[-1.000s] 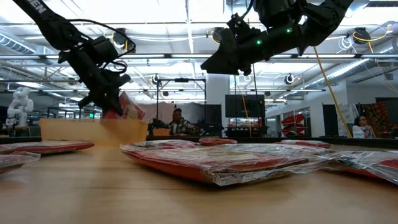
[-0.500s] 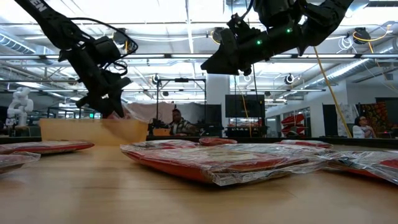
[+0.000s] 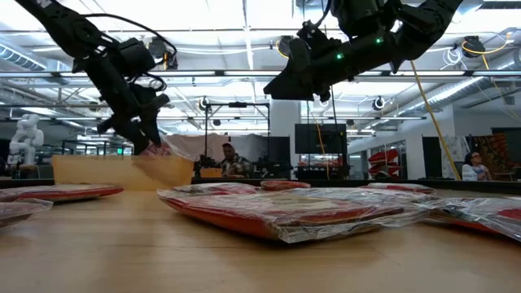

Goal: Sort popcorn bags into baskets
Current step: Put the red popcorn bag into the orange bin, then adjust the popcorn bag

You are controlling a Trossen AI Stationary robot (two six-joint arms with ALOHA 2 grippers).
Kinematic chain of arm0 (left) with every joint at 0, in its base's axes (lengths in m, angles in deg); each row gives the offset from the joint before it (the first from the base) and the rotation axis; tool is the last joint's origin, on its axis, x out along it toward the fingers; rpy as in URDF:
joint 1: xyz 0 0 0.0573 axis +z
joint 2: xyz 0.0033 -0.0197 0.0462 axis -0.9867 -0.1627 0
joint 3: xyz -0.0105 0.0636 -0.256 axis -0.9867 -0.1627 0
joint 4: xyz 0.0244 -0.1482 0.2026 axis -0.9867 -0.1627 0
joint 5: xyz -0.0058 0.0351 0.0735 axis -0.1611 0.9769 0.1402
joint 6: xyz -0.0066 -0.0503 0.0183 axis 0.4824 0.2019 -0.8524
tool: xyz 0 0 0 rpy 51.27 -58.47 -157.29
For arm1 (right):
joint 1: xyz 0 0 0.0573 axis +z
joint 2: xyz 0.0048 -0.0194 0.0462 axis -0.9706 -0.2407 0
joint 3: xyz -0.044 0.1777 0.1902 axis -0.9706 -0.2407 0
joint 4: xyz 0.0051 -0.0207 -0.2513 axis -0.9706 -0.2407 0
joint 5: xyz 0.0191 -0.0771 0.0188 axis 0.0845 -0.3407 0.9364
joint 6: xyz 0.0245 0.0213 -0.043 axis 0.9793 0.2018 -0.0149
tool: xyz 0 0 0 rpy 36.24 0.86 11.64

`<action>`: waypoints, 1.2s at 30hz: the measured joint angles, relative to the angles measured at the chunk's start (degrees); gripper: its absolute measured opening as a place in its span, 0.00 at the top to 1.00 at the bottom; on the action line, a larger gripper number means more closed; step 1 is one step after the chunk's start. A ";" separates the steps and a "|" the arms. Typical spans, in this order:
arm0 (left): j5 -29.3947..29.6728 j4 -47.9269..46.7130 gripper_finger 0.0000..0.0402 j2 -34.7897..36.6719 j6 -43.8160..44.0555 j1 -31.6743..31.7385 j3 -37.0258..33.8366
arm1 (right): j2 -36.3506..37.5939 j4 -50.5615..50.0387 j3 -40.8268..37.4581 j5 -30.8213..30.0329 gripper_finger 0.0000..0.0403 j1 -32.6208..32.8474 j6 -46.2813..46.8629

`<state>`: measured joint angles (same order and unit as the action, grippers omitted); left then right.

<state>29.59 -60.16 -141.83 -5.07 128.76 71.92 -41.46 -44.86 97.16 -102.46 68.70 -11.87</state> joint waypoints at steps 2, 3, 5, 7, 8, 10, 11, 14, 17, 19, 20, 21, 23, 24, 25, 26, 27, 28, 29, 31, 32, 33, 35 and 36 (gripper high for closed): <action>0.07 -0.46 0.57 1.42 0.00 0.00 0.00 | 0.00 0.04 0.00 0.00 0.56 0.00 0.00; 0.08 -0.60 0.57 2.10 0.01 0.00 0.00 | 0.00 0.04 0.00 0.00 0.56 -0.01 0.00; 0.09 -0.66 0.57 3.33 -0.04 0.00 0.00 | 0.00 0.03 0.00 0.00 0.56 -0.01 -0.01; 0.07 -0.71 0.57 4.39 -0.37 0.00 0.00 | 0.00 0.04 0.00 0.00 0.56 -0.02 0.00; 0.07 -0.72 0.57 4.84 -0.40 0.00 0.00 | 0.00 0.06 0.00 0.00 0.56 -0.03 -0.01; 0.08 -0.92 0.57 5.43 -0.73 0.00 0.00 | 0.00 0.04 0.00 -0.02 0.56 -0.04 -0.04; 0.09 -0.90 0.57 5.53 -1.22 0.00 0.00 | 0.00 0.03 0.00 -0.02 0.56 -0.07 -0.06; 0.11 -1.86 0.57 5.36 -2.09 -0.10 0.00 | 0.00 0.03 0.00 -0.24 0.56 -0.29 -0.02; 1.13 -3.77 0.57 4.53 -2.49 -1.49 0.00 | 0.00 0.04 0.00 -0.26 0.56 -0.42 0.93; 3.69 -5.27 0.57 3.95 -2.58 -3.17 0.00 | 0.00 0.04 0.00 -0.28 0.56 -0.42 2.49; 5.45 -6.13 0.57 3.72 -2.59 -4.10 0.00 | 0.00 0.04 0.00 -0.28 0.56 -0.42 3.15; 7.34 -7.08 0.57 3.50 -2.46 -5.08 0.00 | 0.00 0.02 0.00 -0.28 0.56 -0.37 3.83; 10.75 -8.28 0.57 3.22 -1.60 -7.02 0.00 | 0.00 -0.22 0.00 -0.31 0.56 -0.01 5.18; 12.53 -8.80 0.57 3.24 -1.22 -7.87 0.00 | 0.00 -0.37 0.00 -0.31 0.56 0.20 5.74; 14.52 -9.29 0.57 3.29 -0.34 -8.63 0.00 | 0.00 -0.42 0.00 -0.32 0.56 0.35 6.07; 16.68 -9.61 0.57 3.29 0.51 -9.13 0.00 | -0.04 -0.39 0.00 -0.40 0.56 0.48 6.16; 19.28 -10.02 0.57 3.27 1.19 -9.48 0.00 | -0.07 -0.37 0.00 -0.71 0.56 0.69 6.19; 21.66 -10.37 0.57 3.27 1.54 -9.51 0.00 | -0.11 -0.48 0.00 -1.57 0.56 0.82 6.21; 23.87 -10.45 0.57 3.27 1.58 -9.45 0.00 | -0.12 -0.71 0.00 -1.82 0.56 0.84 6.21; 25.86 -10.47 0.57 2.79 1.52 -9.02 0.00 | -0.13 -1.05 0.00 -1.97 0.56 0.87 6.39; 25.92 -10.56 0.57 2.31 1.57 -8.66 0.00 | -0.13 -1.26 0.00 -2.04 0.56 0.85 6.55; 25.90 -10.62 0.57 1.82 1.66 -8.28 -0.05 | -0.13 -1.52 0.00 -2.05 0.56 0.85 6.65; 25.93 -9.31 0.57 0.29 1.71 -7.36 -0.55 | -0.15 -2.05 0.00 -2.05 0.56 0.85 6.65; 25.97 -8.18 0.57 -0.77 1.73 -6.98 -0.98 | -0.15 -2.28 0.00 -2.53 0.56 0.79 6.62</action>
<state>55.56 -68.34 -142.60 -3.34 121.77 70.94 -41.62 -47.14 97.16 -104.98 69.49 -5.25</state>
